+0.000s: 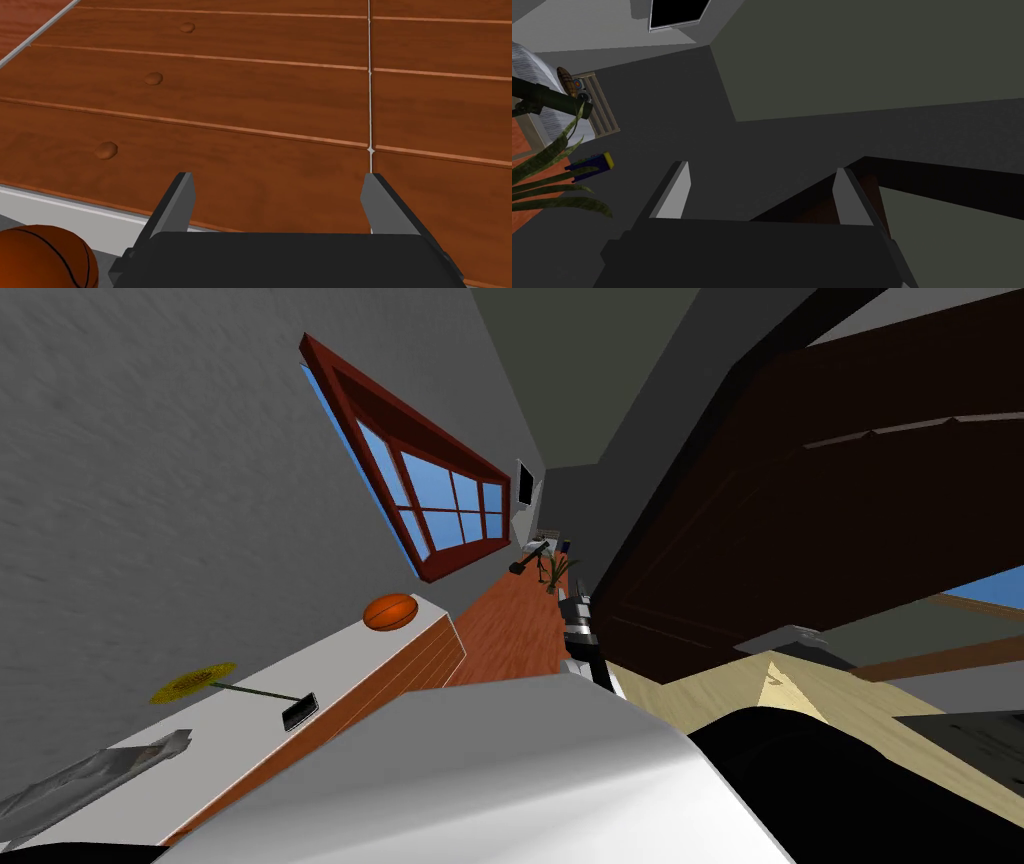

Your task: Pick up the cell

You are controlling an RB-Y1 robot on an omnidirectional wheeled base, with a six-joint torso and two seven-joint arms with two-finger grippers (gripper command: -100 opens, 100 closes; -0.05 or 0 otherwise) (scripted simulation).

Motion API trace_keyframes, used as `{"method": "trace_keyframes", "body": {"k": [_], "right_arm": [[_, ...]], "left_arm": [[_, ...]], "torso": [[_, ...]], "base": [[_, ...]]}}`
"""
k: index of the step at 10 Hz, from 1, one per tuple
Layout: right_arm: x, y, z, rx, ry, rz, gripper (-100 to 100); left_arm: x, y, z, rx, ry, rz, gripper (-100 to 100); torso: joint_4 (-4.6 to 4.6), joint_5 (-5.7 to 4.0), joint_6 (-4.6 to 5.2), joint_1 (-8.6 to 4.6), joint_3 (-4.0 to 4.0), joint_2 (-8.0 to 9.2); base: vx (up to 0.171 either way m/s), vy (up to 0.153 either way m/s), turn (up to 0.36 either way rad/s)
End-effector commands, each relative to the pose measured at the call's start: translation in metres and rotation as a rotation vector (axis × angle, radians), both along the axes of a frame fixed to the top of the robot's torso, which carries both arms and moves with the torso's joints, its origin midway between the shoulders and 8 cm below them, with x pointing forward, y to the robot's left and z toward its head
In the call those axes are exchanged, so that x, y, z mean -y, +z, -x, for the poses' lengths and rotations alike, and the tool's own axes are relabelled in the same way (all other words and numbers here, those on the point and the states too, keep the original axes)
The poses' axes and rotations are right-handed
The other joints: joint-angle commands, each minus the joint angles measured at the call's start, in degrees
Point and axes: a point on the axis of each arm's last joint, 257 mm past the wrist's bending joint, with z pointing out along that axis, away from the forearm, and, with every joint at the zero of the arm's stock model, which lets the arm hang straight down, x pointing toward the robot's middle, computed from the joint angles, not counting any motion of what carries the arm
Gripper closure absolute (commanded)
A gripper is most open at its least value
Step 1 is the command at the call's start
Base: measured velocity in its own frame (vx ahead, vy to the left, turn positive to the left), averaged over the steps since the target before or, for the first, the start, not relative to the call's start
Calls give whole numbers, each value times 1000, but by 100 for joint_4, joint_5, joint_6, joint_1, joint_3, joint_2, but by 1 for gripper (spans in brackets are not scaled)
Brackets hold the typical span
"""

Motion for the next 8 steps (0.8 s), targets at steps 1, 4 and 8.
{"method": "trace_keyframes", "body": {"k": [1, 4, 8], "right_arm": [[0, 0, 0, 0, 0, 0, 0], [0, 0, 0, 0, 0, 0, 0], [0, 0, 0, 0, 0, 0, 0]], "left_arm": [[-23, 8, 10, -38, 8, -51, -100], [-69, 21, 21, -107, 21, -154, -100], [-86, 24, 24, -138, 22, -195, -100]], "torso": [[0, 0, 0, 0, 0, 0], [-4, 2, 1, 10, -11, -18], [-4, 12, -4, 56, -8, -13]], "base": [[69, -9, -238], [89, 18, -270], [66, 100, -173]]}}
